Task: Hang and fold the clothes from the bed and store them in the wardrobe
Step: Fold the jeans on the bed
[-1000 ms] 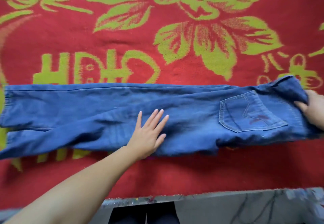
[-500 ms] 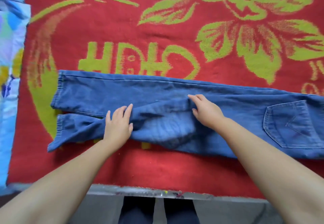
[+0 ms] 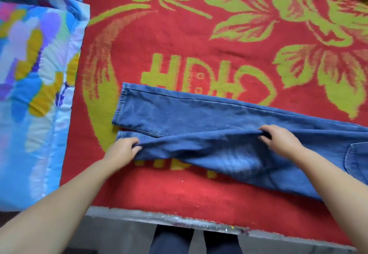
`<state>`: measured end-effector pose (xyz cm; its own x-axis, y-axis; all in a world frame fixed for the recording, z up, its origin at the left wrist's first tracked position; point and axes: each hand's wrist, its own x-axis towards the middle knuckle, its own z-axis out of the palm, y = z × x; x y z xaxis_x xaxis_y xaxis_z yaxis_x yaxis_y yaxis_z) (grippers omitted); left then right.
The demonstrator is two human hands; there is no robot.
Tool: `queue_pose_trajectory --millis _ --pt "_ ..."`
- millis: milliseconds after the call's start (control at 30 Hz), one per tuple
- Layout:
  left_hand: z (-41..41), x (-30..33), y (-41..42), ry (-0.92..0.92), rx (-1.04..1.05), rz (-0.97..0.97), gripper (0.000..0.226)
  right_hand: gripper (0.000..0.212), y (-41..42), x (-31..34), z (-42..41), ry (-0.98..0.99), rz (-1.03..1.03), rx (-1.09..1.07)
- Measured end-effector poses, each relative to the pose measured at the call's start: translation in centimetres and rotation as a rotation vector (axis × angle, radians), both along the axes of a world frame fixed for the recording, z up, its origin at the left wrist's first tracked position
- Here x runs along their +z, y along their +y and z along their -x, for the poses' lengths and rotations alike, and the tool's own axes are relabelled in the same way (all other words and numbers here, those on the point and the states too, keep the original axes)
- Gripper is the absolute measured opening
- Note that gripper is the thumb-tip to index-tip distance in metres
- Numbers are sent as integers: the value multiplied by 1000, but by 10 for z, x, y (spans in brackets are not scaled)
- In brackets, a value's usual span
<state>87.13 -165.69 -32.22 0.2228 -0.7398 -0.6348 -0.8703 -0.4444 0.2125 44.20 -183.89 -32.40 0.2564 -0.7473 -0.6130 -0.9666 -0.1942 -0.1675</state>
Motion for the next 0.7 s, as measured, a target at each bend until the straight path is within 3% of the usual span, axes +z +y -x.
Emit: queue_pose_trajectory --millis 100,167,300,400,533,700 --pt "-40 25 -50 141 -51 47 27 9 -17 8 -9 -45 102 -110" --pt "-62 30 -97 26 -167 70 35 9 -27 8 -19 -30 154 -146" --pt "-71 13 -167 -312 -278 196 19 25 -36 -4 -40 21 323 -366" --pt "-67 -15 -172 -355 -36 312 36 31 -36 -14 -64 -32 366 -538" --pt "-62 -38 -125 -90 571 365 65 59 -20 -22 -96 56 268 -295" --pt "-73 -49 -78 198 797 212 51 70 12 -29 -136 84 11 -189"
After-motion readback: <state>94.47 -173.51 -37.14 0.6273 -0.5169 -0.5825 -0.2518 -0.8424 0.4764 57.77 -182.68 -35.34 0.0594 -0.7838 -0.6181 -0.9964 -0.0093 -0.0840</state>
